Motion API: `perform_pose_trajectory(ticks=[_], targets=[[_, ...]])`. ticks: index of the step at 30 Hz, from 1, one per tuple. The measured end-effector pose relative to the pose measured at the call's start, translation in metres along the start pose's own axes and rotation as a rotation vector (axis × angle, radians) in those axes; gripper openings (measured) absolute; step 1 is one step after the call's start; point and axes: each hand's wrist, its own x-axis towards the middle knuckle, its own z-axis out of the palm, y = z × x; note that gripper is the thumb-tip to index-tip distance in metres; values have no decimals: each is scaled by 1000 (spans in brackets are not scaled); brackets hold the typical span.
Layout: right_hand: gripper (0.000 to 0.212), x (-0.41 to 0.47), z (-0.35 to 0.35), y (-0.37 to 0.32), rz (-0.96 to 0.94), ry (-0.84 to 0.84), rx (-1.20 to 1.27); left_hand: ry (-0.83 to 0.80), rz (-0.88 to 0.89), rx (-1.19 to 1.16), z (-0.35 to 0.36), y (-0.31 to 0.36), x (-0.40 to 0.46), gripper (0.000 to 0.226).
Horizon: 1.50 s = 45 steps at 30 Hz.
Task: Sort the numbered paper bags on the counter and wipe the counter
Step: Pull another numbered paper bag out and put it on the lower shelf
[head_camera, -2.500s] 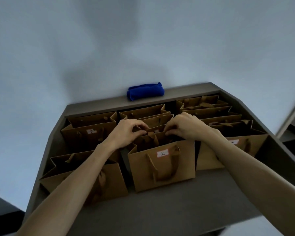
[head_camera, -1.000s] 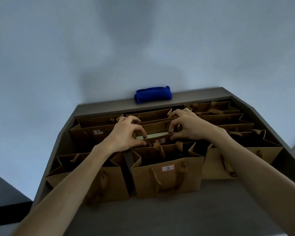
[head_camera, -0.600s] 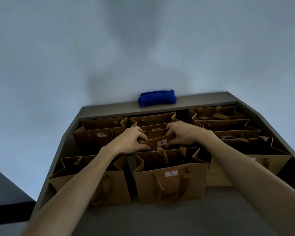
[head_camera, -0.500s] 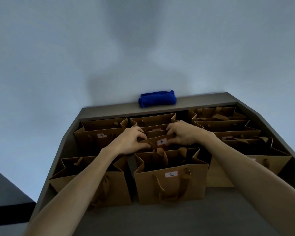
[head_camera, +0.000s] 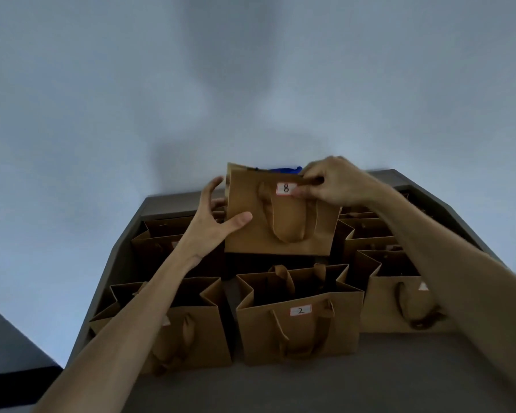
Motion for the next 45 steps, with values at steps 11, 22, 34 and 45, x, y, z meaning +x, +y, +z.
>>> perform_pose_trajectory(ticks=[11,22,34,45], targets=[[60,1,-39,-32,19,74,3,97,-127,-513,11,21,-19,80],[78,-27,-3,-30,13,230,575,230,-174,-883,15,10,-56,91],[81,-58,71,-86,280,332,932,198,-179,-847,-15,16,-96,67],[91,-119,105,-139,394,469,972,-8,-179,-821,-43,18,-157,66]])
